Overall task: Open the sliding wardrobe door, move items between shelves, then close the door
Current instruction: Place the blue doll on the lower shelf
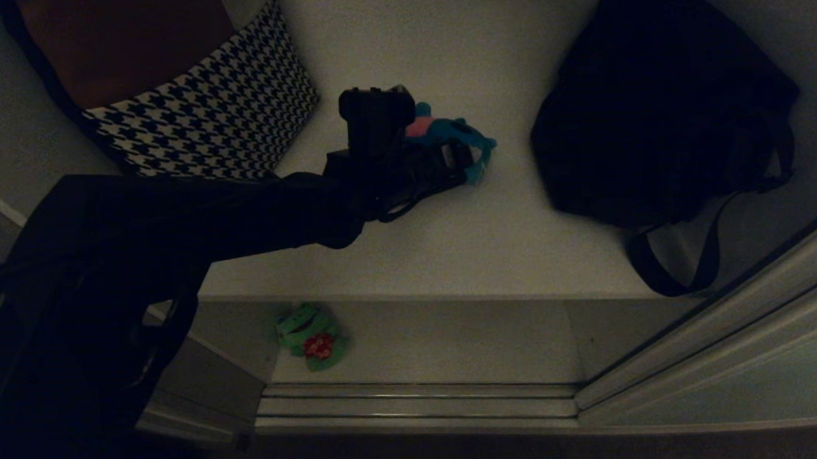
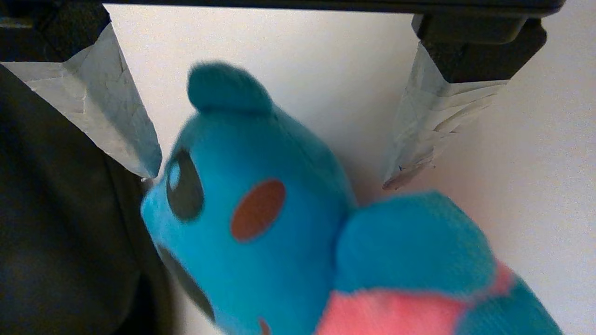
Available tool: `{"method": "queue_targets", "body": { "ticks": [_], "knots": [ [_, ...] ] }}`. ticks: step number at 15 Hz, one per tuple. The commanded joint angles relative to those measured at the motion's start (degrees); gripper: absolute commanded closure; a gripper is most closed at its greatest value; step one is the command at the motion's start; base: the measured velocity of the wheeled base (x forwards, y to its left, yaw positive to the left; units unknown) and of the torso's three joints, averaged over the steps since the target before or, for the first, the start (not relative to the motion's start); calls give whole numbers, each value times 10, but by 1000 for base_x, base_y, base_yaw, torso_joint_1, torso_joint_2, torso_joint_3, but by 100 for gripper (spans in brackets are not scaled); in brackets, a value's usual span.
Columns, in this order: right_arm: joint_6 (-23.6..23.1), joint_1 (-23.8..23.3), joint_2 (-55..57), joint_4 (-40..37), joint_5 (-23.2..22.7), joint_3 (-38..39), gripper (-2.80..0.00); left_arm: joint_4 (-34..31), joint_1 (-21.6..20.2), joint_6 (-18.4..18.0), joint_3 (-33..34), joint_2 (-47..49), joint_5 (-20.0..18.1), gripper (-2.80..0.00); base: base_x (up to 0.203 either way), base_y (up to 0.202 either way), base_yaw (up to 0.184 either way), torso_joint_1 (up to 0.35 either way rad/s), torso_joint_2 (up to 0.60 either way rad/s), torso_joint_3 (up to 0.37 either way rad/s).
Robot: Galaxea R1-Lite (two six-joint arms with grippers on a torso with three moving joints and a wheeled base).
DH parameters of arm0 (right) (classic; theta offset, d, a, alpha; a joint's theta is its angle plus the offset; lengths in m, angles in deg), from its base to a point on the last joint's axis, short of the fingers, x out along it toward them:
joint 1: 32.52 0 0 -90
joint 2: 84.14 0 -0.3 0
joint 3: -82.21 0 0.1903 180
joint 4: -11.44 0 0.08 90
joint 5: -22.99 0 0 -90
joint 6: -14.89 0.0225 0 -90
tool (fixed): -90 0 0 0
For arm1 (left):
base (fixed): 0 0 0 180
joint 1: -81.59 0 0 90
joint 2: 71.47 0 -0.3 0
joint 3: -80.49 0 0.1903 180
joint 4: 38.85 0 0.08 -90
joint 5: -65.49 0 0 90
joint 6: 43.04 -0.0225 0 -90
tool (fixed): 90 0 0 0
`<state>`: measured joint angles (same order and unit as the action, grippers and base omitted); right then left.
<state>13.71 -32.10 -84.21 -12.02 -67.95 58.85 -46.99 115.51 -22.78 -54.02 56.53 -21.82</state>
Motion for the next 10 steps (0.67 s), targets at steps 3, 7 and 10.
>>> {"method": "queue_targets", "body": {
  "ticks": [3,7,10],
  "knots": [
    [0,0,0,0,0,0,0,31,-4,1,-1,10,0,-280,0,0,0,0,0,0],
    [0,0,0,0,0,0,0,54,-5,1,-1,21,1,0,0,0,0,0,0,0],
    [0,0,0,0,0,0,0,59,-5,0,-1,33,-1,0,0,0,0,0,0,0]
  ]
}}
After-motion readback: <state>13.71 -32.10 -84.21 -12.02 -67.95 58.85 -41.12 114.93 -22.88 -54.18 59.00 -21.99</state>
